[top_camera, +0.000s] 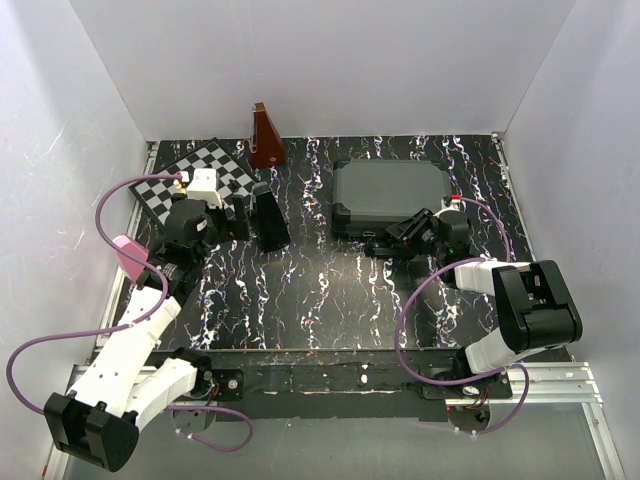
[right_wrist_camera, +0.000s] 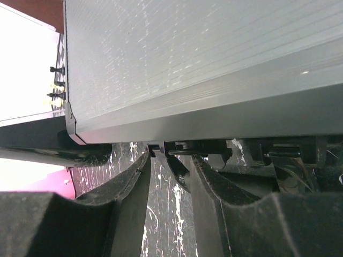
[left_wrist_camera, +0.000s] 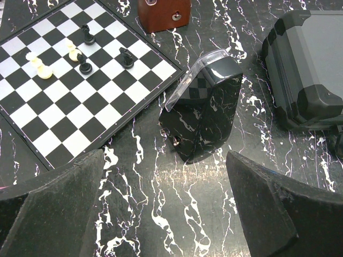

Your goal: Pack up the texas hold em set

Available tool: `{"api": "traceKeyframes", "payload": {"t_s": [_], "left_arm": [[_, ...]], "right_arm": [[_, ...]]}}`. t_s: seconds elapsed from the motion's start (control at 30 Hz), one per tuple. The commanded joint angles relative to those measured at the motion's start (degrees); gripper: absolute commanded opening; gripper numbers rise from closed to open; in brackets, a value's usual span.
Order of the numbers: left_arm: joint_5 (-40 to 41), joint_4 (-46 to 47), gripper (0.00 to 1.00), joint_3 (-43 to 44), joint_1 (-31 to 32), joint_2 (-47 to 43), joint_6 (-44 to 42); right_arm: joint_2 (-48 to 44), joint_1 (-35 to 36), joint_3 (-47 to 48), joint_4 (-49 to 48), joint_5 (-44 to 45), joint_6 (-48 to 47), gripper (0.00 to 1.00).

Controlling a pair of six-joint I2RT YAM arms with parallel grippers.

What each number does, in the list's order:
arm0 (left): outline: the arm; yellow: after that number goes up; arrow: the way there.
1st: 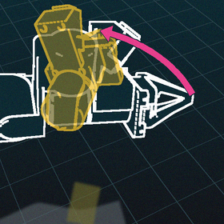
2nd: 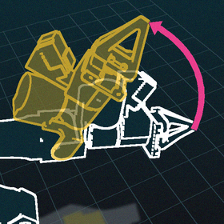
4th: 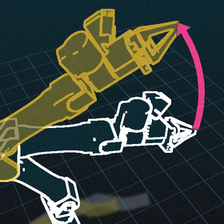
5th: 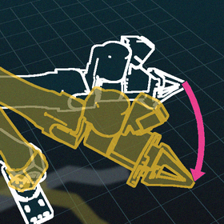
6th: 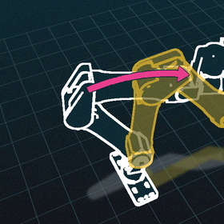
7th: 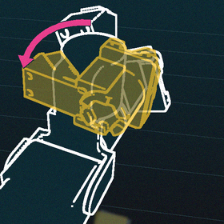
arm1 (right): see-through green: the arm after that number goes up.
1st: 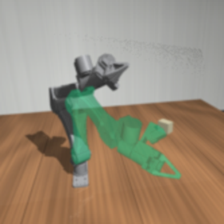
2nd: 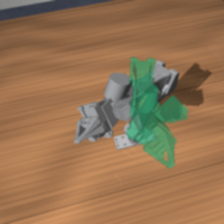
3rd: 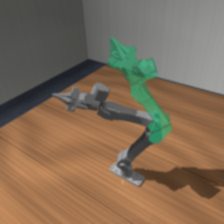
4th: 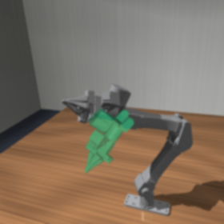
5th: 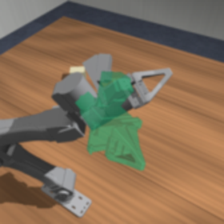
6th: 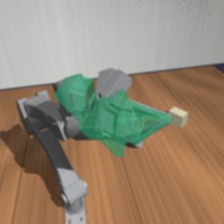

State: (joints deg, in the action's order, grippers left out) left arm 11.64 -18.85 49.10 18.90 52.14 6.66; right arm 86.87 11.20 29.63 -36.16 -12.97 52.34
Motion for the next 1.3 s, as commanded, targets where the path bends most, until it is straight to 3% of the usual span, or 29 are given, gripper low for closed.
{"api": "traceKeyframes", "payload": {"t_s": [0.0,0.73,1.27], "left_arm": [[0.8,0.5,0.98,-0.4,0.1,0.1,-0.1],[0.9,0.6,0.98,-0.2,0.1,0.5,-0.2],[0.8,0.5,0.98,-0.2,0.1,0.4,-0.2]], "right_arm": [[0.2,-0.2,2.6,-3.0,1.4,-1.1,0.42],[-0.5,0.6,4.1,-5.0,2.8,-0.7,0.41],[-2.7,0.8,7.6,-0.3,4.4,-3.8,0.41]]}}
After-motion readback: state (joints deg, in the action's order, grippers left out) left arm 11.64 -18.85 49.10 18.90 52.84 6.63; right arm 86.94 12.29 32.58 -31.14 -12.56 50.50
